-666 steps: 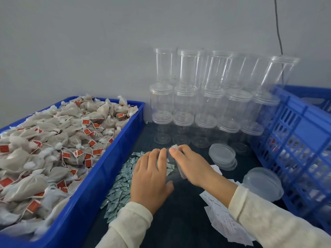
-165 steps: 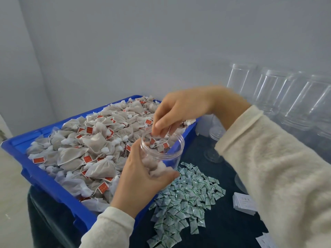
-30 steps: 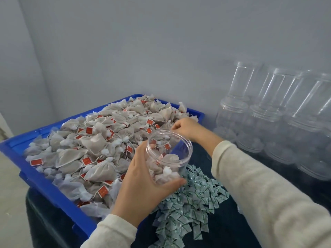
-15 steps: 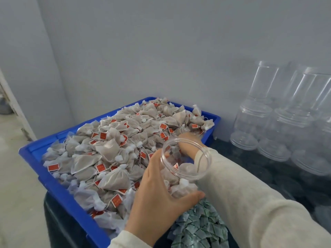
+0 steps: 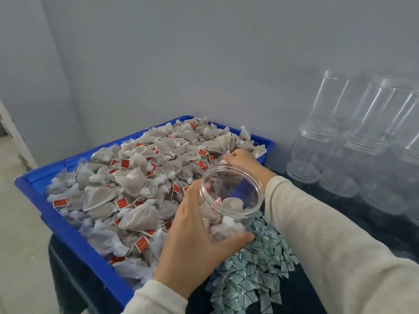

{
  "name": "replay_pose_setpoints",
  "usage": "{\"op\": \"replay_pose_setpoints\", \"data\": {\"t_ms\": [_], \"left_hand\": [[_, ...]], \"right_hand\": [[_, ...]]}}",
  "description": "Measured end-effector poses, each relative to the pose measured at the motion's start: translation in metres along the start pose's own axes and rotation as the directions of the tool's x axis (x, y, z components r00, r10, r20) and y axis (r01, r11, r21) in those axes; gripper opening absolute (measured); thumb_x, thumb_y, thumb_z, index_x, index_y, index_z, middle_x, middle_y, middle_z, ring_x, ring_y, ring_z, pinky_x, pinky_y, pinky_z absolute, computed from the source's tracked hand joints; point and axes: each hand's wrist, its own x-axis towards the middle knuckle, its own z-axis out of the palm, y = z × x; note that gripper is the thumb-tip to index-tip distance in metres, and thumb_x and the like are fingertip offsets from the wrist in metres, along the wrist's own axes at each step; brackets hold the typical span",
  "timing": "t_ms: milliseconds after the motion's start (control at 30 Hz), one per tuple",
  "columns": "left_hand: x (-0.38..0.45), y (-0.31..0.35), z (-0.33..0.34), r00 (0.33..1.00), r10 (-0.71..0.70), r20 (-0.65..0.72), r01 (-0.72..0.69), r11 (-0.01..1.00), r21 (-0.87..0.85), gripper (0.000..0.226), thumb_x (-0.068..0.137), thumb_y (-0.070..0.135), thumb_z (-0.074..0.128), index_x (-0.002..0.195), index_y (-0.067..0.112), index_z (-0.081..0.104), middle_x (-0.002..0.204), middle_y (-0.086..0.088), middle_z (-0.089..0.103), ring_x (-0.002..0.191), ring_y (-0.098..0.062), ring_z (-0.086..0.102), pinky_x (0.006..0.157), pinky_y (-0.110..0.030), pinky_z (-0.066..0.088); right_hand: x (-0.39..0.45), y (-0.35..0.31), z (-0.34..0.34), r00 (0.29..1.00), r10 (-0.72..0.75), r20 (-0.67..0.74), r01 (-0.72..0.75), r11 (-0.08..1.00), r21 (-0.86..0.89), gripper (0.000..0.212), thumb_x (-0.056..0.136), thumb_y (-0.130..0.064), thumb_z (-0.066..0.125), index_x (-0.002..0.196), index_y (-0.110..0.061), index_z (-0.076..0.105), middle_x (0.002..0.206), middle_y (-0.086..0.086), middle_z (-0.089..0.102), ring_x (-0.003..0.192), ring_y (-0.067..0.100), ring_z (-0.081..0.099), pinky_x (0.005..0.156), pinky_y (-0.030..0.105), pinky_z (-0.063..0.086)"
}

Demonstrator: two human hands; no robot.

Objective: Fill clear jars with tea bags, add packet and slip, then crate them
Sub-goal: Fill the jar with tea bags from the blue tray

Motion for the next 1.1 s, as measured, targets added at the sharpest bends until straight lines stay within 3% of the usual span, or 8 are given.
{"op": "replay_pose_setpoints", "data": {"t_ms": [167,267,367,633,733,900,1033,1100], "left_hand": [[0.000,-0.002,0.000,1.000,-0.007,0.009,0.007,1.000,-0.008,0.101,0.046,0.070,0.082,0.126,0.063,0.021,0.127,0.031,0.047,0.121,0.004,0.048,0.101,-0.031,0.045],[0.000,-0.003,0.000,1.000,-0.002,0.004,0.002,1.000,-0.002,0.097,0.045,0.073,0.081,0.120,0.070,0.018,0.125,0.033,0.047,0.118,0.011,0.045,0.095,-0.018,0.040],[-0.001,-0.002,-0.001,1.000,-0.020,0.006,0.020,1.000,0.012,0.100,0.044,0.077,0.078,0.123,0.067,0.017,0.127,0.031,0.046,0.118,0.010,0.045,0.094,-0.016,0.039],[0.000,0.000,-0.001,1.000,-0.007,0.010,0.007,1.000,0.006,0.096,0.045,0.073,0.080,0.116,0.073,0.015,0.122,0.035,0.047,0.115,0.012,0.047,0.091,-0.014,0.039],[0.000,0.000,-0.001,1.000,-0.015,-0.001,0.015,1.000,-0.019,0.096,0.044,0.073,0.081,0.112,0.077,0.014,0.116,0.042,0.046,0.106,0.019,0.048,0.078,-0.002,0.040],[0.001,-0.001,0.001,0.998,-0.062,0.016,0.063,0.991,-0.118,0.093,0.045,0.065,0.085,0.117,0.068,0.026,0.109,0.016,0.062,0.089,-0.001,0.066,0.070,-0.020,0.057],[0.001,-0.005,0.001,0.996,-0.086,0.023,0.088,0.990,-0.109,0.101,0.045,0.069,0.083,0.129,0.054,0.028,0.104,0.009,0.064,0.085,-0.005,0.067,0.072,-0.025,0.058],[0.002,-0.005,0.002,0.997,-0.075,0.011,0.075,0.991,-0.110,0.092,0.046,0.066,0.083,0.120,0.063,0.028,0.101,0.009,0.065,0.084,-0.003,0.066,0.070,-0.019,0.056]], "right_hand": [[-0.015,-0.003,-0.022,0.998,0.045,0.046,-0.061,0.898,0.435,0.019,0.101,-0.030,0.046,0.110,-0.015,0.054,0.089,0.002,0.063,0.073,0.014,0.064,0.041,0.017,0.047],[-0.028,-0.011,-0.039,0.996,-0.006,0.094,-0.055,0.780,0.623,0.022,0.102,-0.028,0.046,0.117,-0.014,0.054,0.102,0.008,0.068,0.083,0.022,0.070,0.054,0.030,0.057],[-0.044,-0.020,-0.056,0.996,-0.085,0.041,0.041,0.778,0.627,0.017,0.102,-0.028,0.046,0.105,-0.013,0.056,0.098,0.009,0.072,0.082,0.027,0.072,0.063,0.035,0.059],[-0.104,-0.063,-0.099,0.938,-0.314,-0.147,0.337,0.729,0.596,0.016,0.102,-0.025,0.046,0.092,-0.013,0.051,0.073,0.003,0.073,0.072,0.026,0.073,0.054,0.029,0.055],[-0.125,-0.079,-0.113,0.902,-0.383,-0.197,0.420,0.681,0.599,0.017,0.101,-0.026,0.047,0.093,-0.012,0.052,0.073,0.002,0.073,0.074,0.025,0.073,0.057,0.029,0.056],[-0.149,-0.090,-0.118,0.884,-0.436,-0.169,0.434,0.632,0.642,0.016,0.101,-0.027,0.048,0.094,-0.013,0.054,0.077,0.002,0.074,0.077,0.023,0.074,0.060,0.029,0.057],[-0.159,-0.088,-0.105,0.895,-0.430,-0.123,0.401,0.650,0.646,0.015,0.100,-0.025,0.049,0.095,-0.012,0.054,0.075,0.001,0.074,0.073,0.020,0.073,0.056,0.027,0.056],[-0.160,-0.080,-0.094,0.898,-0.424,-0.121,0.395,0.651,0.649,0.015,0.099,-0.025,0.050,0.094,-0.011,0.053,0.073,0.002,0.073,0.070,0.017,0.072,0.055,0.026,0.055]]}}
